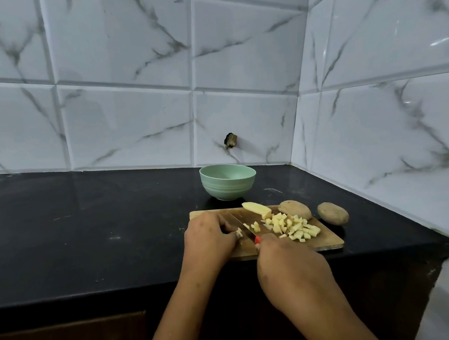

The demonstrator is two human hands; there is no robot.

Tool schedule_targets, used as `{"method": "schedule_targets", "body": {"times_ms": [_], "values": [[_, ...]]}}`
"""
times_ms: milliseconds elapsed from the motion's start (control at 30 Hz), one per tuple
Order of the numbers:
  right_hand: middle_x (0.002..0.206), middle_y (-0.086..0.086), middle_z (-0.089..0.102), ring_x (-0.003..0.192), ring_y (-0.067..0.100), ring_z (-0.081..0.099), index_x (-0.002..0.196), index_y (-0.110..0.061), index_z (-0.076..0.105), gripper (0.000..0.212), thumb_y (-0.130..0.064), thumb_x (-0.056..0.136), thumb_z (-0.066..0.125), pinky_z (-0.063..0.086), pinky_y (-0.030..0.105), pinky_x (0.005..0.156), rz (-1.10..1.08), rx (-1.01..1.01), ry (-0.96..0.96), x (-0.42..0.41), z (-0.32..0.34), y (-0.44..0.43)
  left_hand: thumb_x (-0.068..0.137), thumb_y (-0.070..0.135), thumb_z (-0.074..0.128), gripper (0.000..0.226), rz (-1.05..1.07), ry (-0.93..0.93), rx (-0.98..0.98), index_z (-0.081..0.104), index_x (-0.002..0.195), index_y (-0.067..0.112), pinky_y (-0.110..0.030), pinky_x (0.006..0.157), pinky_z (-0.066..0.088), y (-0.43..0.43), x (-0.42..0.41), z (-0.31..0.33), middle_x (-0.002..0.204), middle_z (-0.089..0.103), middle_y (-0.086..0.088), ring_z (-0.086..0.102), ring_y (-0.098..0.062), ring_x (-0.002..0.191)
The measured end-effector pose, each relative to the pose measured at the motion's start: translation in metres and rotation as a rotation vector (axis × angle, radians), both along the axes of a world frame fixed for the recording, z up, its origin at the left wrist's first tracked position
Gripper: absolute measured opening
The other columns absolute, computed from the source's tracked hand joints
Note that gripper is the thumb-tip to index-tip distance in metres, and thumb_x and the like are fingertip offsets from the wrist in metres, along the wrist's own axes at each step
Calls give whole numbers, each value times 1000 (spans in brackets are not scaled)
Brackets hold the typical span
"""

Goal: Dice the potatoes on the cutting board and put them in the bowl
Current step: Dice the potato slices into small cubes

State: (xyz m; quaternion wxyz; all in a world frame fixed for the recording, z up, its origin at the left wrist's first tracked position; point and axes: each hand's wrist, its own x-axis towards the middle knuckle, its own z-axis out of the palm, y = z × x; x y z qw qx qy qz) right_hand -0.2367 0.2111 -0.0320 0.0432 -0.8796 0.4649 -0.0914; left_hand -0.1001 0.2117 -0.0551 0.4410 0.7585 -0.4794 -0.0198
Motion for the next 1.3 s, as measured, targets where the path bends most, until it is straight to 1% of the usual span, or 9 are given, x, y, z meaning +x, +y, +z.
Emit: {"method": "schedule_targets", "body": {"times_ms": [200,333,467,667,800,900,1000,1100,1300], "values": [[97,-2,55,83,13,52,123,-21,48,25,-21,98,44,44,28,72,27,72,19,-7,3,9,79,14,65,12,-26,28,21,76,75,19,-24,75,50,-1,3,1,74,62,18,60,-8,83],[98,-2,53,85,14,52,122,-20,47,25,-22,97,47,44,29,74,13,135,51,-4,1,5,79,13,64,13,-6,27,16,73,73,19,-20,68,45,-1,2,0,68,56,21,54,-5,72],[93,-2,49,85,15,50,121,-19,49,25,-19,95,50,41,30,73,-8,163,80,6,2,-2,79,13,64,17,-31,38,41,71,68,23,-23,72,49,-1,3,2,69,59,20,57,-5,78],[111,2,60,88,17,53,124,-17,52,29,-17,96,49,41,29,72,-21,117,91,15,1,-13,80,19,69,11,5,33,23,74,71,21,-20,71,46,-1,5,-2,71,60,18,57,-5,85],[92,-3,55,86,15,56,117,-19,54,23,-24,101,39,41,28,68,-25,72,43,-6,-1,-17,79,27,72,20,78,-7,59,68,69,10,-18,57,41,-1,5,-4,69,61,5,57,-11,75],[93,-4,56,88,14,57,110,-21,55,29,-36,103,31,46,31,74,-54,96,-18,-24,-2,-28,81,29,72,20,62,-38,97,68,74,11,-21,64,45,-5,4,-3,72,60,6,57,-8,72],[92,-4,56,85,13,57,104,-22,54,33,-41,103,28,47,33,76,-91,131,-81,-39,-6,-49,85,32,68,11,32,-141,119,71,84,21,-20,68,45,-10,-2,1,80,59,12,55,-4,75],[84,-5,52,74,10,52,94,-21,55,33,-40,103,30,42,29,67,-87,211,-162,-50,-8,-63,86,32,64,9,2,-213,154,71,91,29,-24,76,49,-20,-9,5,97,64,13,59,-8,91],[71,-4,43,54,9,38,76,-18,51,38,-40,102,34,30,25,51,-112,341,-368,-64,-4,-66,81,27,71,2,-128,-160,213,70,83,26,-29,73,52,-48,-12,14,97,65,8,58,-9,87]]}}
